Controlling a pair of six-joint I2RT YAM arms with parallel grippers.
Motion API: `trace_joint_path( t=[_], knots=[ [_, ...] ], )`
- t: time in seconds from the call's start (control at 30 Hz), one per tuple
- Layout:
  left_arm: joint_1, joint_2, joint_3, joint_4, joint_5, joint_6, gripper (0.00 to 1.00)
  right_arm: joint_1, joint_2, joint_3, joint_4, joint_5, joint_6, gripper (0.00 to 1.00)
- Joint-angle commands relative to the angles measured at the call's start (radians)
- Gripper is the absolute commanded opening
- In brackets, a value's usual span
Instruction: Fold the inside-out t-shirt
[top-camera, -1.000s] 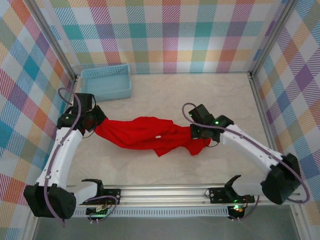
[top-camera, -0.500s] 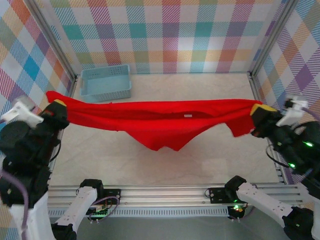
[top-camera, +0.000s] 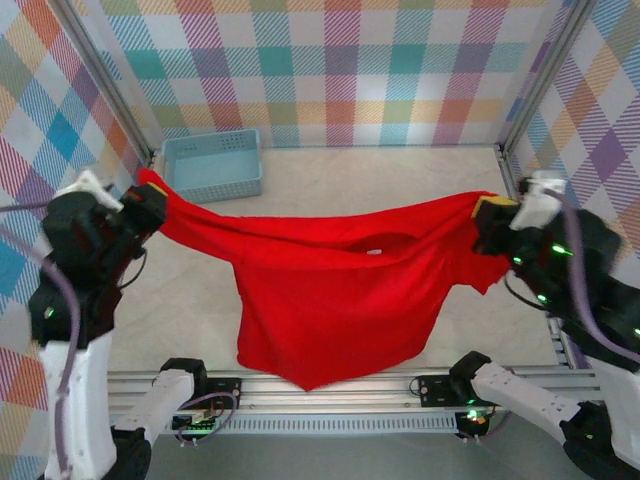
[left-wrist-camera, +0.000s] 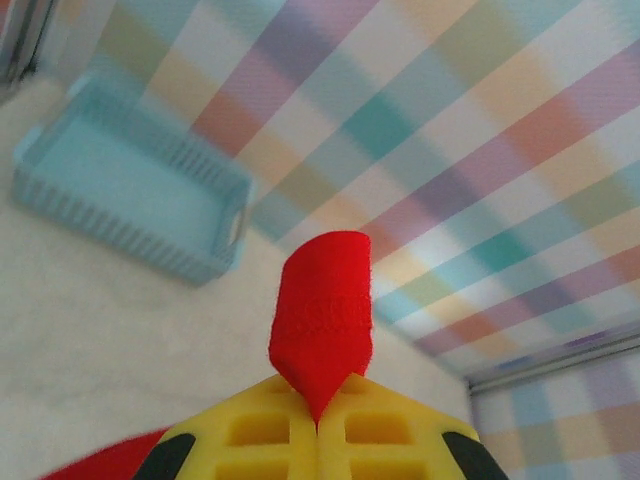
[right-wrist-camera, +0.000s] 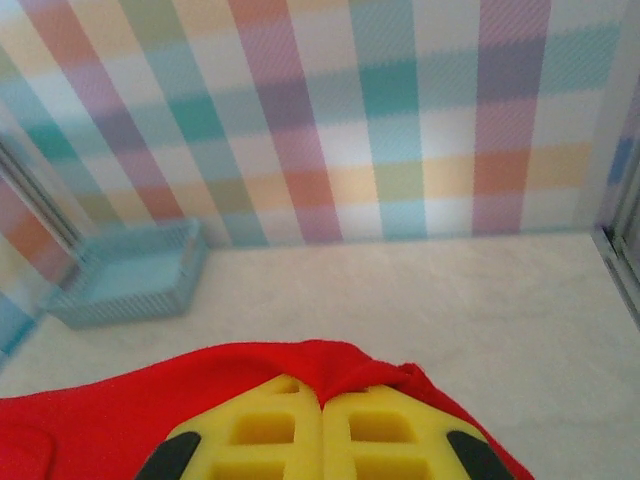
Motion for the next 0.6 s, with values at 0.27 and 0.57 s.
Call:
trace_joint_path(
  t=[0.27,0.57],
  knots=[
    [0.012,0.461,-0.202,0.101,-0.061,0.042,0.0,-0.331,0.328,-0.344,0.221,-0.268,0.14,0.0],
    [0.017,0.409,-0.295,0.223,-0.034,0.044,0.0,-0.38,0.344,-0.365,0.278,-0.323,0.104,0.0]
  ],
)
